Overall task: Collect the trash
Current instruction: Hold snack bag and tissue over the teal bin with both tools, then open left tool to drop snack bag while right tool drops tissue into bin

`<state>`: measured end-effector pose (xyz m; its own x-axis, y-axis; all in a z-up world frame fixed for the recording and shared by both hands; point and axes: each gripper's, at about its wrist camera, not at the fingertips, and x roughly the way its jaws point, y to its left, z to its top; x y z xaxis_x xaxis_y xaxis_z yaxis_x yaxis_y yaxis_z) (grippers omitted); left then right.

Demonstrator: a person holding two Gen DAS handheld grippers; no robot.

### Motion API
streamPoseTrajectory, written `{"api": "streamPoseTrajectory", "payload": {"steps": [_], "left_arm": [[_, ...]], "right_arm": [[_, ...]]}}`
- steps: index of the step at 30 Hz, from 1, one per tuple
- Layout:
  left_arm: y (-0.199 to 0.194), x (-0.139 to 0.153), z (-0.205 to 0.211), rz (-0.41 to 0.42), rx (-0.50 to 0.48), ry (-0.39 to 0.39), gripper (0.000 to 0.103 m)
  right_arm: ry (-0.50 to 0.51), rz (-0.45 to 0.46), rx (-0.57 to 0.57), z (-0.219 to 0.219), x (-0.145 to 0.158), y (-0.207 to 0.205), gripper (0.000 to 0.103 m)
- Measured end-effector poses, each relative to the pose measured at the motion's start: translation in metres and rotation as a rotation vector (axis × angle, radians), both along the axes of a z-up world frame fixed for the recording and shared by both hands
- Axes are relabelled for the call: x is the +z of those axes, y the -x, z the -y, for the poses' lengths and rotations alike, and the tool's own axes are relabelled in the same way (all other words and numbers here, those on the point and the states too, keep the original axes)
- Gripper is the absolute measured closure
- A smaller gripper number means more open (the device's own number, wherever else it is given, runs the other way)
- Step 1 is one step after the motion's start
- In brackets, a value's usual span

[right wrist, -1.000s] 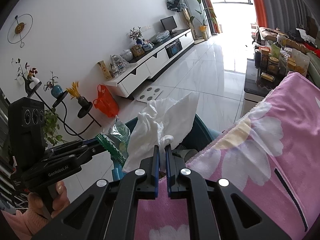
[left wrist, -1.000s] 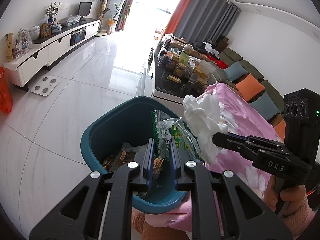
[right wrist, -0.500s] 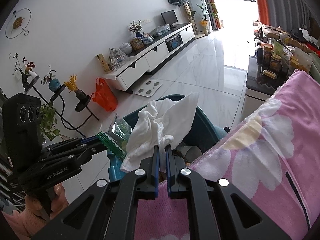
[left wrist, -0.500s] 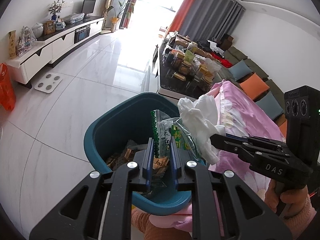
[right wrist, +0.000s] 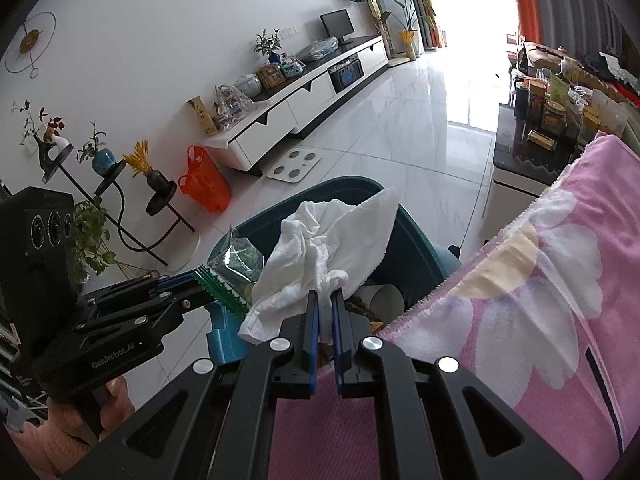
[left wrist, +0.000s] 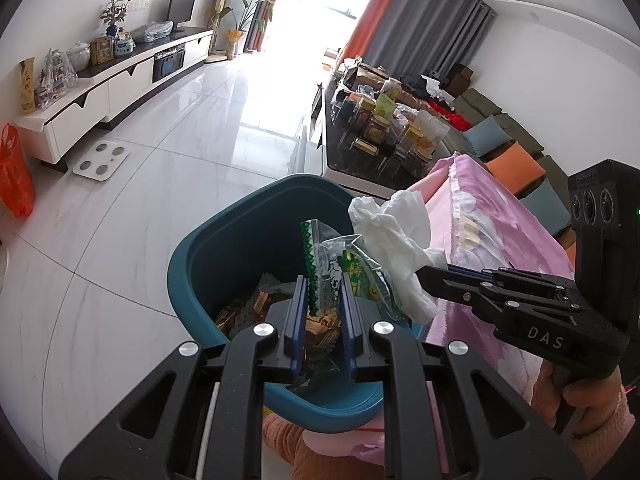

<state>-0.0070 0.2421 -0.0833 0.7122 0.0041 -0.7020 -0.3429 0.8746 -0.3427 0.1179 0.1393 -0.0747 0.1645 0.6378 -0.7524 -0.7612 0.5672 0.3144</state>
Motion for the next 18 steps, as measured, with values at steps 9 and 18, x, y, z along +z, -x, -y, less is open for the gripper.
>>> {"api": "streamPoseTrajectory", "payload": {"steps": [9, 18], "left_arm": [[-0.007, -0.012, -0.002, -0.026, 0.007, 0.011, 0.087], [-0.019, -0.022, -0.003, -0.050, 0.014, 0.017, 0.082]], "right_arm": [[0.038, -0.004, 0.015, -0.010, -0.004, -0.001, 0.096], [0.056, -0.011, 0.014, -0.015, -0.006, -0.003, 0.093]]}}
